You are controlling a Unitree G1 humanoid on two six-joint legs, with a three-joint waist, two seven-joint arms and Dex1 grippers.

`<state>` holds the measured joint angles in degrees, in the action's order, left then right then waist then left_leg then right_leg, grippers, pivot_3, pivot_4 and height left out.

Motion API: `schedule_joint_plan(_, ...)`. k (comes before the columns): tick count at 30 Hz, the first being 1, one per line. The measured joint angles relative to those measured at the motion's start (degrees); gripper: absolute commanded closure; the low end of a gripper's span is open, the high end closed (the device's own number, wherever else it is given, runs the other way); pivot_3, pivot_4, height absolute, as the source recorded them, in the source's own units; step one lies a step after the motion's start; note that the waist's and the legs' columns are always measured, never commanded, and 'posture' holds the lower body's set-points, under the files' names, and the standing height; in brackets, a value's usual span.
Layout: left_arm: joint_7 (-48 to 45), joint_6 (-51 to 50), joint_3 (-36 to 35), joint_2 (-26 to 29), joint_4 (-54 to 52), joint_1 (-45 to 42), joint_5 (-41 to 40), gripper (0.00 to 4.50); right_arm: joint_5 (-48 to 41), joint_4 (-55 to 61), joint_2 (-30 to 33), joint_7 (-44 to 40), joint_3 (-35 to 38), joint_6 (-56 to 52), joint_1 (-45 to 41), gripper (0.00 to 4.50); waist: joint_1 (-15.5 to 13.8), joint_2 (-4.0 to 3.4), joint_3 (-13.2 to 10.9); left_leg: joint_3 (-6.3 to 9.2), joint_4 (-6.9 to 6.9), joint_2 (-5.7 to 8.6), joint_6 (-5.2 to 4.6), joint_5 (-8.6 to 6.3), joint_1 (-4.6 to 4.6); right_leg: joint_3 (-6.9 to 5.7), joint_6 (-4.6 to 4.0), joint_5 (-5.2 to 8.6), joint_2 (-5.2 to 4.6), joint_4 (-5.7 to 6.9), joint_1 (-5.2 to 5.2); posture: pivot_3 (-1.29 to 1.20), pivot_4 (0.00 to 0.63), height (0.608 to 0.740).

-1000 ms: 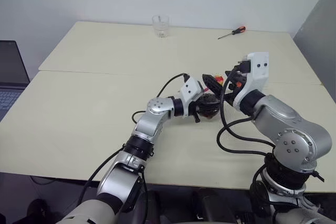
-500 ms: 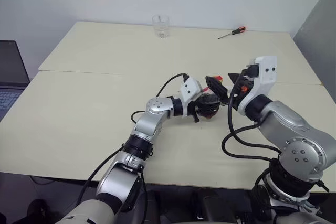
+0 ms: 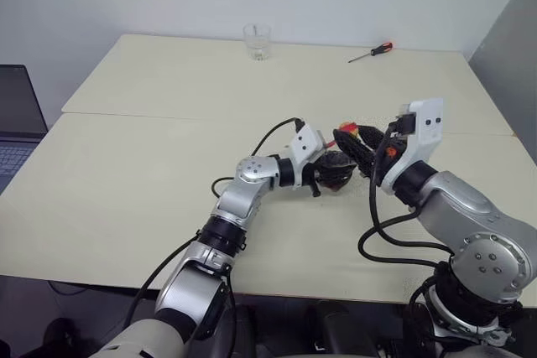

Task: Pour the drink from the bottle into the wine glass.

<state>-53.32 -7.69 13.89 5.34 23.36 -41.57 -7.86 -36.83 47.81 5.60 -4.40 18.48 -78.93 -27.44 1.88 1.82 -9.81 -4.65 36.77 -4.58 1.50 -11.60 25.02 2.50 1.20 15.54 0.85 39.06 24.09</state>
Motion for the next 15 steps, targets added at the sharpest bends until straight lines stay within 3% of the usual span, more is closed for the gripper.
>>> schedule_joint_plan(3, 0.0, -0.1, 0.4, 0.0, 0.1, 0.0, 0.1, 3.27, -0.7, 0.5, 0.0, 0.0, 0.5, 0.2, 0.4, 3.26, 0.0, 0.00, 0.0, 0.00, 0.00, 0.00, 0.00, 0.00, 0.00, -0.01, 0.00, 0.00, 0.00, 0.00, 0.00, 0.00, 0.150, 0.740)
schedule_joint_plan(15, -0.2, 0.1, 0.4, -0.4, 0.1, -0.4, -0.1, 3.31, -6.8, -2.9, 7.6, -4.7, 2.4, 2.8, 0.1, 3.27, 0.0, 0.00, 0.0, -0.01, 0.00, 0.01, 0.00, 0.00, -0.01, 0.00, 0.00, 0.00, 0.01, -0.01, -0.01, 0.00, 0.150, 0.740)
